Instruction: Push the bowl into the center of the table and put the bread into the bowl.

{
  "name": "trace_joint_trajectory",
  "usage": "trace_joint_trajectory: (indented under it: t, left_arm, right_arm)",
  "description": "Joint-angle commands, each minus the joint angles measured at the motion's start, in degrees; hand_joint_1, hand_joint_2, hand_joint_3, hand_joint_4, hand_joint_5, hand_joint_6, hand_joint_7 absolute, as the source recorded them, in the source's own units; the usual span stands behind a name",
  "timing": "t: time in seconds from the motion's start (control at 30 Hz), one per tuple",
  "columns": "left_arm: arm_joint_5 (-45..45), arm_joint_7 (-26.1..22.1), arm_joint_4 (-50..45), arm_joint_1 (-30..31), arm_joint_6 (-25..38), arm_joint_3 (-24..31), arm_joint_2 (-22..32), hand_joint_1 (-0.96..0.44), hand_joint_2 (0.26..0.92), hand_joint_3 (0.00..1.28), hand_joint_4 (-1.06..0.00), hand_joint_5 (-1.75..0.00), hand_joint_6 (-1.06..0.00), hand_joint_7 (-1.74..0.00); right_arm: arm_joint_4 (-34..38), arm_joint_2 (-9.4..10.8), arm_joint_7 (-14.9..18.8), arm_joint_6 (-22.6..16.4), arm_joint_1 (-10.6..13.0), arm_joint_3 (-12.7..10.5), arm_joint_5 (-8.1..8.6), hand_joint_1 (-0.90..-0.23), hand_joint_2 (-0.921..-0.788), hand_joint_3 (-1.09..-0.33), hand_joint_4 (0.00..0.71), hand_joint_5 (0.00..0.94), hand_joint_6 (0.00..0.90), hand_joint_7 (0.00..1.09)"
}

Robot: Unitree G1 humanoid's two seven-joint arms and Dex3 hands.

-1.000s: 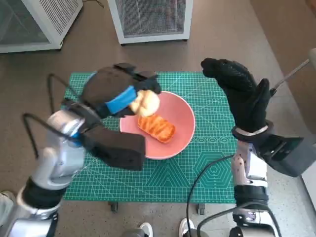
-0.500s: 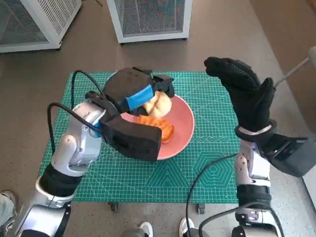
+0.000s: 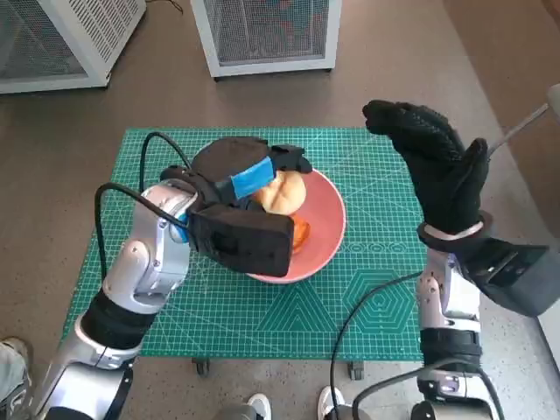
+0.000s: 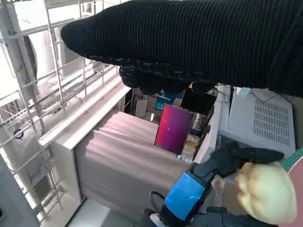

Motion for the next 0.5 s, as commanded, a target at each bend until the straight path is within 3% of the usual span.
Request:
trace_joint_trajectory:
  t: [0.03, 0.23, 0.5]
  left_arm:
    - [-0.5, -1.3, -3.0, 1.0, 1.3, 0.4, 0.4, -0.37, 0.903, 0.0, -0.19, -0.01, -0.31, -0.02]
    - [-4.2, -0.2, -4.6, 2.5, 0.1, 3.7, 1.1, -0.44, 0.904, 0.0, -0.12, 0.0, -0.27, -0.01]
    - [-17.9, 1.5, -3.9, 4.6, -3.8, 13.0, 0.1, -0.47, 0.904, 0.0, -0.09, 0.0, -0.22, 0.0]
  right_arm:
    - [0.3, 0.1, -0.5, 0.3, 1.4, -0.2, -0.24, -0.687, -0.921, -0.755, 0.205, 0.001, 0.124, 0.36]
    - [-0.1, 0.2, -1.0, 0.5, 1.5, 0.0, -0.49, -0.686, -0.921, -0.758, 0.204, 0.0, 0.123, 0.36]
    - [-0.5, 0.0, -1.3, 1.0, 1.4, 0.0, -0.45, -0.686, -0.921, -0.758, 0.203, 0.0, 0.121, 0.37]
